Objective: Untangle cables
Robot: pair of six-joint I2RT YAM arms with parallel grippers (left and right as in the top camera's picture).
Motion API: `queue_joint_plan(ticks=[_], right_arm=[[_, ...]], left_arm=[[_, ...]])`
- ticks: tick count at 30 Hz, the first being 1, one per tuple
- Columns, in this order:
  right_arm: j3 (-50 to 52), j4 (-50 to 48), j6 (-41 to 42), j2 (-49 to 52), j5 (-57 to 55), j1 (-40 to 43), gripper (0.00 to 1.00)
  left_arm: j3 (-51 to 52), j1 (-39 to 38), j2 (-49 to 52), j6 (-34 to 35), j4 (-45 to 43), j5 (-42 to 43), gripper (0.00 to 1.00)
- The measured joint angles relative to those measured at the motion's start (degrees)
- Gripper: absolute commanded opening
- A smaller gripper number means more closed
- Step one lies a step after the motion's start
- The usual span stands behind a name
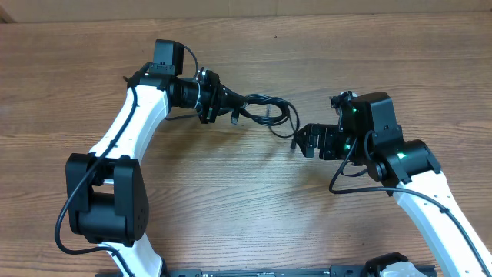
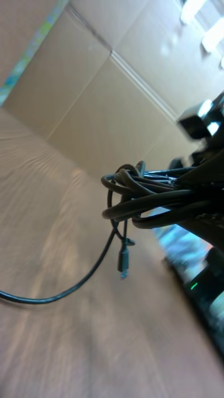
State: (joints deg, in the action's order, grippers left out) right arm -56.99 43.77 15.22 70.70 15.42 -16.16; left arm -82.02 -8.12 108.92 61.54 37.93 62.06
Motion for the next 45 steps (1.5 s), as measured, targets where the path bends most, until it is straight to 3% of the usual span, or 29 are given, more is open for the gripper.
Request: queue_joint_plan(ticks=[6,18,20,24,27,34,40,45], right_arm=[[0.3,-5.3,-4.0,3.2,0.2,-0.5,1.0],[0.4,-13.1,-14.8,7.2,-4.1,-1.7,0.97],[0.4,-13.2,-15.6,8.7,-4.4,-1.7,0.82],[0.4,-14.5,-16.3,11.2,-5.2,-1.7,0.34],[0.5,-14.6,-15.8,11.8,-5.4,-1.7,0.04],[0.5,-13.8,-12.1,11.6,-5.1,-1.5,0.04],[0.5,-11.1,-10.8,7.0,-4.7,-0.2,0.04],[0.5,-10.6,-10.5,1.0,-3.1,0.0,0.04]], left_arm=[[0.0,0.0,0.0,5.7,0.0,5.3,0.04],[0.0,0.0,0.0,7.2,0.0,12.0,0.04],[0.0,0.0,0.0,7.1,-0.1,12.8,0.04],[0.0,0.0,0.0,4.5,-0.2,13.6,0.04],[0.0,0.0,0.0,-1.4,-0.3,13.8,0.04],[0.0,-0.1,0.0,-18.4,-0.3,9.3,0.04],[0.0,-1.0,0.0,-31.7,0.7,0.1,0.04],[0.0,-2.8,0.0,-36.3,1.9,-4.9,0.04]])
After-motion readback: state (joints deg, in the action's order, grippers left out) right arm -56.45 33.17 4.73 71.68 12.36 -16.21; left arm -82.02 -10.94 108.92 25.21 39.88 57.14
